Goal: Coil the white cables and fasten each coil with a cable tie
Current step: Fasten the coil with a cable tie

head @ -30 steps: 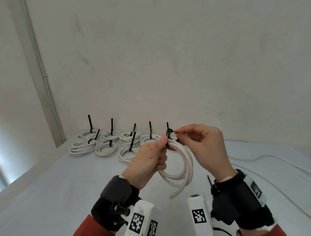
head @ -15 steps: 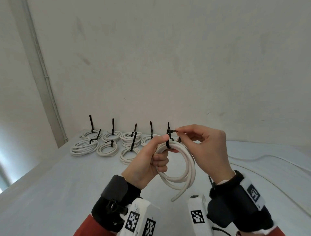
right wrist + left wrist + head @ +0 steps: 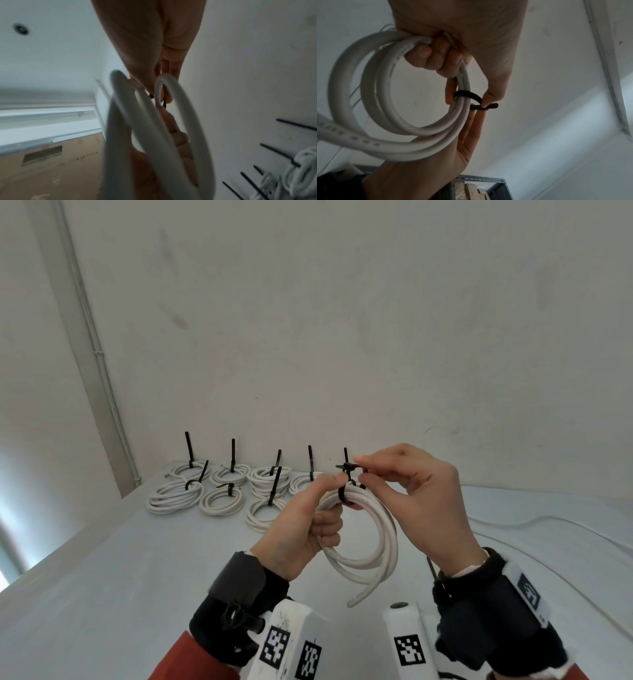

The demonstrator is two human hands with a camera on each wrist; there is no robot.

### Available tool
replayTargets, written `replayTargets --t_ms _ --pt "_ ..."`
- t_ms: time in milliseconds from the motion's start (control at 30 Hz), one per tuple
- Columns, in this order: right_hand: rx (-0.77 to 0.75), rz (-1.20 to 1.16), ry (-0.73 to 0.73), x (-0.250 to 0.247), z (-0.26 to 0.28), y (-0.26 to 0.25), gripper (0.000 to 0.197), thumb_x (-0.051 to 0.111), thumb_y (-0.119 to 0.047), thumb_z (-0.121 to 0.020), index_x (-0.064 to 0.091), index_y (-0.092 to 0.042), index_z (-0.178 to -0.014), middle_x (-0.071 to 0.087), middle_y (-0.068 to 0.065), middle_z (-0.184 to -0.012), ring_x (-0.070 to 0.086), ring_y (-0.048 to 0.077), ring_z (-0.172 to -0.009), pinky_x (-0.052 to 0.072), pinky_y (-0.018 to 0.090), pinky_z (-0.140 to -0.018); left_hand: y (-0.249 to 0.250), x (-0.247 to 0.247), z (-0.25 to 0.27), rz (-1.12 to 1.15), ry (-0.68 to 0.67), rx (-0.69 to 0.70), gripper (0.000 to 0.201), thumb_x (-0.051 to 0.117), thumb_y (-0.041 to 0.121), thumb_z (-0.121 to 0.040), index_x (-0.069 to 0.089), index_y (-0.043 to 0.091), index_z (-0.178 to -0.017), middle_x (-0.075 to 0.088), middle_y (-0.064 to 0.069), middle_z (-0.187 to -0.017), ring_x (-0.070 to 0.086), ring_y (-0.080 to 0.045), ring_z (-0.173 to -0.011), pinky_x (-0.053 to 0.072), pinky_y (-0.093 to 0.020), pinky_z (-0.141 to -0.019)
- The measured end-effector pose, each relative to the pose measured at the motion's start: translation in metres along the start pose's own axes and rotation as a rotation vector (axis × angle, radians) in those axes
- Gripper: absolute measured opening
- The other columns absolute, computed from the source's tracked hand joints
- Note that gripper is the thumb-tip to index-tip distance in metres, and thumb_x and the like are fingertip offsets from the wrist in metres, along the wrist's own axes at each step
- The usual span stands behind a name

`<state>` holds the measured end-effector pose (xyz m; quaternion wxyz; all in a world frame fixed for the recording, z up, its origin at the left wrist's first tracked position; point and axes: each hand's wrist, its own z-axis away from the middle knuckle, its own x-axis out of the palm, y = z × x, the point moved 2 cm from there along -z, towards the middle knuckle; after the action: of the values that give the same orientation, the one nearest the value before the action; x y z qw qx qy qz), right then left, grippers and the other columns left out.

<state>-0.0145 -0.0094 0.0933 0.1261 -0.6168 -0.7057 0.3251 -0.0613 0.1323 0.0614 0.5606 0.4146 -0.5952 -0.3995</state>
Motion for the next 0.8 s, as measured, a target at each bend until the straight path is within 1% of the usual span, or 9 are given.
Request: replayTargets --t_ms 100,267,367,467,500,567,667,733,800 --pt "0.055 -0.086 0.057 0.001 0.002 -0.004 0.039 0.077 0.007 -0.073 0.064 -0.024 -0.093 0.070 0.000 -0.076 0.071 0.014 -0.079 0.055 0.024 -0.077 0.002 -0.001 0.001 -0.012 -0.010 -0.008 0.036 0.065 0.048 -0.062 0.063 0.012 -0.065 0.012 0.005 -0.053 0.012 -0.010 -0.047 0.023 -0.020 -0.042" --pt "0.004 -0.053 0.089 0.003 0.006 -0.008 0.040 0.074 0.011 -0.073 0.046 -0.015 -0.084 0.071 0.004 -0.075 0.071 0.013 -0.077 0.054 0.023 -0.076 -0.004 0.003 0.003 -0.024 0.001 -0.014 0.028 0.065 0.046 -0.061 0.059 0.019 -0.055 0.012 0.006 -0.053 0.010 -0.011 -0.050 0.019 -0.021 -0.044" --pt "0.019 -0.073 0.070 0.002 0.006 -0.009 0.037 0.073 0.008 -0.076 0.046 -0.017 -0.083 0.073 0.002 -0.078 0.072 0.013 -0.080 0.054 0.025 -0.079 -0.003 0.001 0.001 -0.043 0.093 0.040 0.035 0.068 0.044 -0.060 0.054 0.012 -0.066 0.014 0.006 -0.053 0.012 -0.011 -0.048 0.015 -0.023 -0.046" --pt "0.101 0.013 -0.020 -0.003 0.002 -0.008 0.027 0.070 -0.004 -0.084 0.052 -0.023 -0.093 0.073 -0.010 -0.095 0.068 0.008 -0.096 0.050 0.027 -0.090 0.006 -0.011 0.002 -0.228 0.301 0.256 0.035 0.074 0.036 -0.071 0.048 0.013 -0.063 0.030 0.009 -0.046 0.025 -0.009 -0.044 0.022 -0.024 -0.050" --pt "0.140 0.076 -0.028 -0.004 0.001 -0.007 0.023 0.070 -0.012 -0.084 0.056 -0.026 -0.095 0.071 -0.013 -0.101 0.064 0.006 -0.101 0.048 0.029 -0.093 0.009 -0.015 0.003 -0.330 0.371 0.368 0.029 0.073 0.033 -0.076 0.058 0.013 -0.061 0.043 0.009 -0.046 0.037 -0.008 -0.045 0.030 -0.024 -0.052" --pt "0.282 0.156 -0.034 -0.004 0.000 -0.009 0.009 0.070 -0.033 -0.082 0.065 -0.029 -0.088 0.065 -0.017 -0.106 0.056 0.002 -0.108 0.043 0.029 -0.096 0.015 -0.020 0.006 -0.500 0.444 0.552 0.024 0.071 0.041 -0.075 0.072 0.017 -0.075 0.067 0.006 -0.064 0.061 -0.011 -0.061 0.047 -0.030 -0.061" --pt "0.484 0.123 -0.143 0.001 0.005 -0.013 0.028 0.059 -0.057 -0.078 0.074 -0.034 -0.075 0.058 -0.017 -0.109 0.046 0.006 -0.120 0.034 0.026 -0.099 0.016 -0.024 0.010 -0.663 0.507 0.683 0.028 0.069 0.049 -0.070 0.072 0.024 -0.082 0.072 0.009 -0.074 0.069 -0.012 -0.072 0.056 -0.037 -0.069" --pt "0.559 0.059 -0.178 0.005 0.007 -0.019 0.030 0.058 -0.055 -0.083 0.076 -0.034 -0.072 0.060 -0.014 -0.110 0.045 0.006 -0.120 0.033 0.029 -0.102 0.018 -0.022 0.011 -0.692 0.513 0.730 0.026 0.069 0.048 -0.070 0.071 0.025 -0.083 0.072 0.011 -0.076 0.069 -0.008 -0.073 0.056 -0.034 -0.070" --pt "0.592 -0.057 -0.181 0.007 0.008 -0.021 0.028 0.061 -0.043 -0.087 0.077 -0.024 -0.075 0.068 -0.010 -0.103 0.056 0.000 -0.109 0.036 0.024 -0.096 0.018 -0.020 0.012 -0.724 0.508 0.785 0.023 0.069 0.047 -0.070 0.069 0.027 -0.082 0.071 0.014 -0.076 0.068 -0.005 -0.073 0.055 -0.027 -0.069"
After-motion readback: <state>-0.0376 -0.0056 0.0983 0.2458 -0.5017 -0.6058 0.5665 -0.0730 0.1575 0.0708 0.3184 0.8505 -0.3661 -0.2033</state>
